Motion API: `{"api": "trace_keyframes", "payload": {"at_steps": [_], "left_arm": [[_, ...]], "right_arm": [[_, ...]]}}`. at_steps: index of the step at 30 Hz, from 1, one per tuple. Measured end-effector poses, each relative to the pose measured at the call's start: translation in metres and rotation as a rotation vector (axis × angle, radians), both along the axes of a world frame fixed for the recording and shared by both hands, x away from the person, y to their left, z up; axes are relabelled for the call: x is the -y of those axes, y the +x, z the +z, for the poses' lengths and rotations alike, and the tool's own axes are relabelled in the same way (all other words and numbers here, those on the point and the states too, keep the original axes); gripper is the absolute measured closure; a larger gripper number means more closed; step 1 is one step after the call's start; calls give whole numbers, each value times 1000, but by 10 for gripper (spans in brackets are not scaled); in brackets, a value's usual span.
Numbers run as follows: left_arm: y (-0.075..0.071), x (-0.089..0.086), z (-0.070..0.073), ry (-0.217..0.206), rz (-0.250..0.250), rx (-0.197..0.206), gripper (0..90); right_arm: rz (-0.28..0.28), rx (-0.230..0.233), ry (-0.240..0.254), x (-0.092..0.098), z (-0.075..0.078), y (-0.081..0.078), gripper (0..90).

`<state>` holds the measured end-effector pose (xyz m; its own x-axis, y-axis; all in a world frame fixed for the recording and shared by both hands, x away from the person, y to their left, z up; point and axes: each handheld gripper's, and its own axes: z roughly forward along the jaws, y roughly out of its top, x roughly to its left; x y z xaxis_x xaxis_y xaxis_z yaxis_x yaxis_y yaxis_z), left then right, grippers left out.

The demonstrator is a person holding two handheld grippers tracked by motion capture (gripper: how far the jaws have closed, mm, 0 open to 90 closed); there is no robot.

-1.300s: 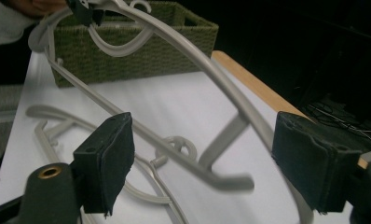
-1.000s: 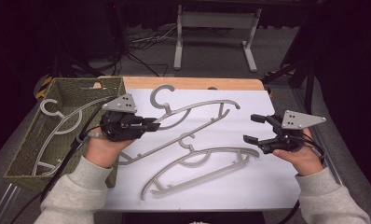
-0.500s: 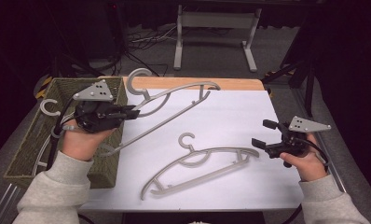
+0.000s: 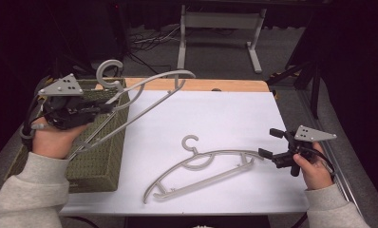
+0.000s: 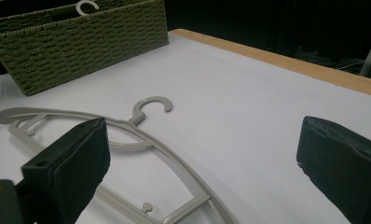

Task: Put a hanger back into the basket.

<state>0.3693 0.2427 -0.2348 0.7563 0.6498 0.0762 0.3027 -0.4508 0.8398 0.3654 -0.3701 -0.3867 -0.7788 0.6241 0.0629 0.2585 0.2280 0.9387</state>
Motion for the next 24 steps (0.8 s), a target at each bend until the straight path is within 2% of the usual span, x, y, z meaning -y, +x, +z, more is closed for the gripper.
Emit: {"api": "trace_keyframes", "payload": {"at_steps": [1, 3, 10, 13, 24], "left_arm": [[0, 0, 0, 0, 0, 0, 800], [0, -12, -2, 9, 33, 3, 800], [2, -49, -10, -12, 118, 5, 799], [2, -62, -14, -9, 151, -1, 799], [3, -92, -25, -9, 222, -20, 799]], "right_arm": [[0, 0, 0, 0, 0, 0, 32], [7, -3, -7, -1, -2, 0, 32], [16, -11, -22, -6, -6, 0, 33], [17, -11, -28, -6, -6, 1, 33], [15, -22, -32, -5, -10, 0, 35]]}}
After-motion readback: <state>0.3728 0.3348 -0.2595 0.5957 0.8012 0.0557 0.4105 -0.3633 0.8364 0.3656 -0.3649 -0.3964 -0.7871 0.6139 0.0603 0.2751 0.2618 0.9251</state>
